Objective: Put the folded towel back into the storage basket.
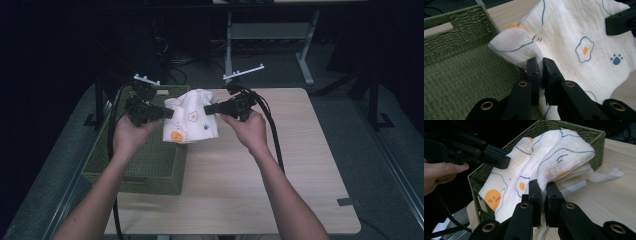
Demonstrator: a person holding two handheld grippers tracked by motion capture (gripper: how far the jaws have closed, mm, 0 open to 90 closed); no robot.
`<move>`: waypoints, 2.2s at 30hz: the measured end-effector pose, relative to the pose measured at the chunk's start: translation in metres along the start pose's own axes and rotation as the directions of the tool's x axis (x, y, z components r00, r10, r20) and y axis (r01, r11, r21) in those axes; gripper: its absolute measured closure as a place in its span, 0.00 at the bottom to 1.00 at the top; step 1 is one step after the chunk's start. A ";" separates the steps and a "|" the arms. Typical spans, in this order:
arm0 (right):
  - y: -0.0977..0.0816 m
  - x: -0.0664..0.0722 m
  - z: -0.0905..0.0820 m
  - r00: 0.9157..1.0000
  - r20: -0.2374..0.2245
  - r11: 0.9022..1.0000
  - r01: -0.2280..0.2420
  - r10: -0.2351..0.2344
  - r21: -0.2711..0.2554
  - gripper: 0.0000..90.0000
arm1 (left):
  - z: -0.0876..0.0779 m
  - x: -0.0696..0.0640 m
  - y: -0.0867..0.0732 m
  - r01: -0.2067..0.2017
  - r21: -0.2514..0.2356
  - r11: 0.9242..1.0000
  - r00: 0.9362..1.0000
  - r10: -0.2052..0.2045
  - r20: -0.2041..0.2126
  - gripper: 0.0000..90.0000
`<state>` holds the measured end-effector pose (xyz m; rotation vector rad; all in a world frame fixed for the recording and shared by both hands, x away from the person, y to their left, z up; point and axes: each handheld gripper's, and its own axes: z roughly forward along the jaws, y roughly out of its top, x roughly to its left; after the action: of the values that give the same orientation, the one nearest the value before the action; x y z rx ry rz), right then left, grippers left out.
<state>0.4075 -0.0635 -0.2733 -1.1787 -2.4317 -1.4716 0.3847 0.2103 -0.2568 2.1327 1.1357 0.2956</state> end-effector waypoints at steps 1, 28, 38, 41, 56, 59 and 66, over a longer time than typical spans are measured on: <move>0.001 0.001 0.005 1.000 -0.005 1.000 0.001 -0.001 0.003 0.94 | -0.002 0.002 -0.001 0.004 0.000 1.000 1.000 -0.004 -0.002 0.94; 0.015 0.020 0.058 0.999 -0.051 0.999 0.005 -0.003 0.036 0.94 | -0.028 0.050 -0.023 0.052 0.027 0.998 0.998 -0.051 -0.035 0.94; 0.020 0.027 0.080 0.998 -0.065 0.999 0.006 -0.003 0.050 0.94 | -0.033 0.063 -0.033 0.067 0.035 0.997 0.997 -0.065 -0.044 0.94; 0.020 0.028 0.085 0.998 -0.067 0.999 0.007 -0.003 0.053 0.94 | -0.032 0.067 -0.037 0.068 0.043 0.997 0.997 -0.066 -0.049 0.94; 0.019 0.033 0.117 0.997 -0.072 0.997 -0.002 0.007 0.075 0.94 | -0.029 0.089 -0.054 0.059 0.071 0.996 0.996 -0.055 -0.065 0.94; 0.017 0.033 0.124 0.998 -0.070 0.996 -0.003 0.008 0.084 0.94 | -0.027 0.094 -0.059 0.059 0.073 0.996 0.997 -0.055 -0.061 0.94; 0.014 0.035 0.138 0.998 -0.068 0.995 -0.006 0.013 0.096 0.93 | -0.024 0.103 -0.067 0.066 0.092 0.994 0.995 -0.059 -0.081 0.94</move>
<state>0.4347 0.0678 -0.3232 -1.1009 -2.4184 -1.3532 0.3902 0.3291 -0.2959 2.1792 1.2815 0.3039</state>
